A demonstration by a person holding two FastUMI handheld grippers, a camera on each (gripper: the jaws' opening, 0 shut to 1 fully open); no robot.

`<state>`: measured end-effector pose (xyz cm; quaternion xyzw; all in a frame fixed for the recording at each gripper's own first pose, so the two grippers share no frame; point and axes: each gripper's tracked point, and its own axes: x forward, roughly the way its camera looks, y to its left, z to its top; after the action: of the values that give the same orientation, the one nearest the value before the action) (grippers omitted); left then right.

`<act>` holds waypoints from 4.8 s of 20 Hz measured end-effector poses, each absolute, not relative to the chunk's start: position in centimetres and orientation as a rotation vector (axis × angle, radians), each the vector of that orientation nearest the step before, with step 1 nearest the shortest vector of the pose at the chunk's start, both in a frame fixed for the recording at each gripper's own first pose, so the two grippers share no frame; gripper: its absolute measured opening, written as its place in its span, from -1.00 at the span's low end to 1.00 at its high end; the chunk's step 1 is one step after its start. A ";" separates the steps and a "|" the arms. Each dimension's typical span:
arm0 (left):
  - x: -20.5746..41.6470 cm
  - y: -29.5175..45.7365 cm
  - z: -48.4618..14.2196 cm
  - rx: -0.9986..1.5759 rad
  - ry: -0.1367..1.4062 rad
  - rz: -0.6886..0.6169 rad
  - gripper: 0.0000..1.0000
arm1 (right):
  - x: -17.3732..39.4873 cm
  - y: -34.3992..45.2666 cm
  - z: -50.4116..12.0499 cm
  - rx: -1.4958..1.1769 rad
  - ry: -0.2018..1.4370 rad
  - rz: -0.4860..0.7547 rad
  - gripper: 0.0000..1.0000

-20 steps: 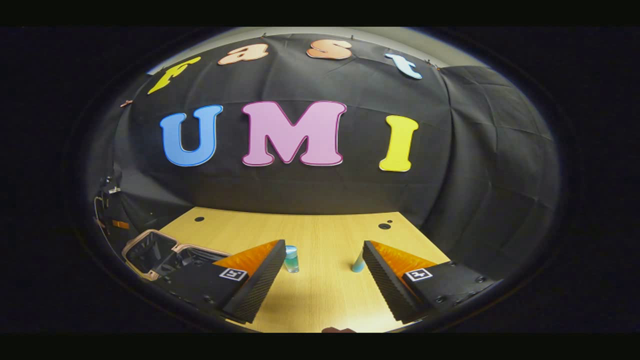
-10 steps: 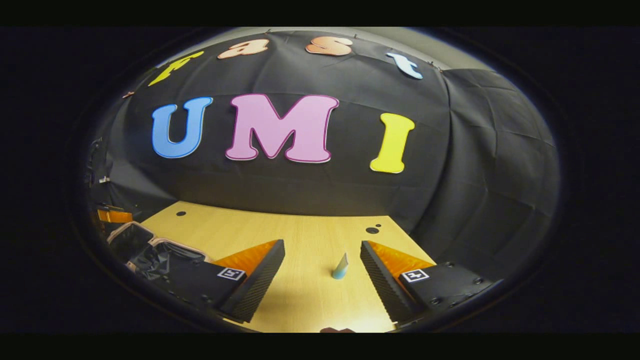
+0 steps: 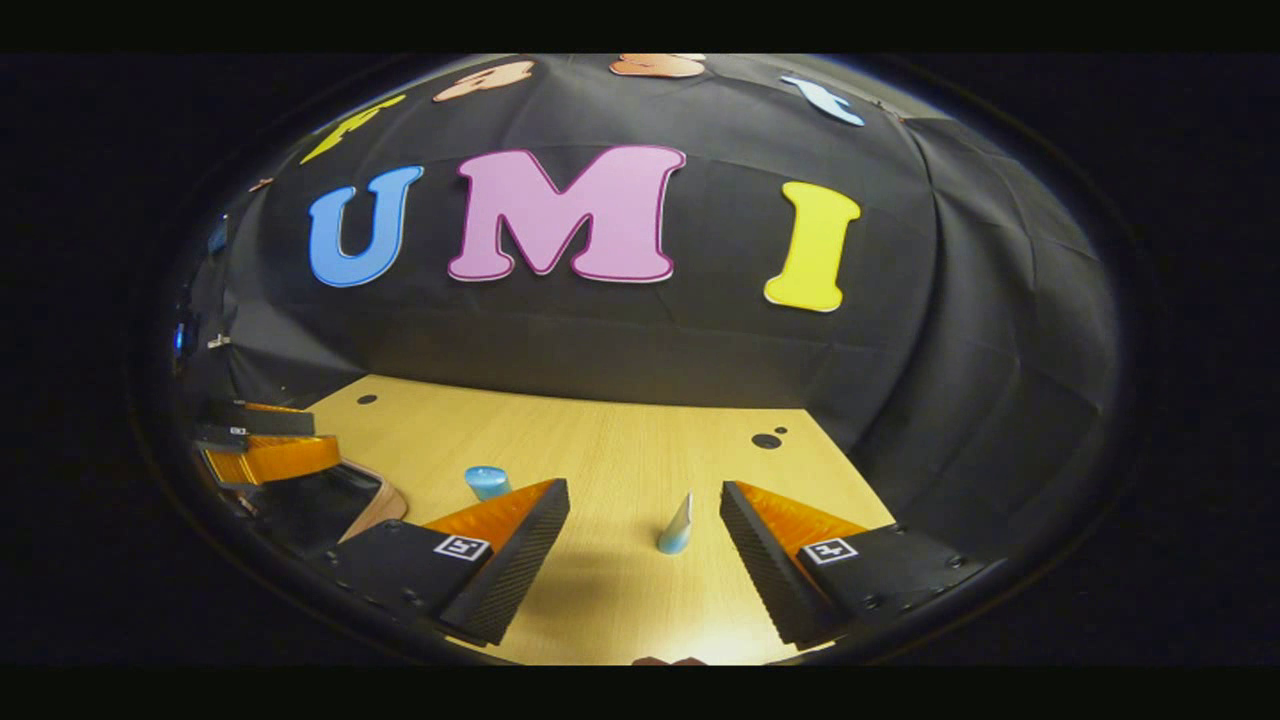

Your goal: First open the suitcase, pack the skin care products into it, and then close the suitcase.

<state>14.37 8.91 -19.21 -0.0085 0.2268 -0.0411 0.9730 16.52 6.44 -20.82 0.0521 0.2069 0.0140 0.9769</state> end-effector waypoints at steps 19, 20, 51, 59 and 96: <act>24.0 3.1 -33.1 -0.004 0.664 -0.072 0.47 | 22.4 6.1 -33.7 0.119 0.602 0.203 0.90; 25.2 2.8 -34.3 0.000 0.670 -0.077 0.07 | 22.7 6.2 -34.5 0.125 0.621 0.206 0.90; 2.3 23.9 -24.8 -0.063 1.235 0.068 -0.03 | 13.2 14.1 -24.6 0.127 0.497 0.279 -0.51; -4.9 28.8 -34.1 -0.077 1.556 0.202 0.04 | 8.2 14.4 -22.7 0.086 0.483 0.263 -0.51; -15.7 54.2 -25.0 -0.395 0.967 0.560 0.69 | 0.5 48.4 -35.0 0.426 1.400 0.395 -0.35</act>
<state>-15.74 54.22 -24.96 -0.1862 0.4558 0.2638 0.8294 0.50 48.36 -35.03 0.1931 0.6348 0.1790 0.7264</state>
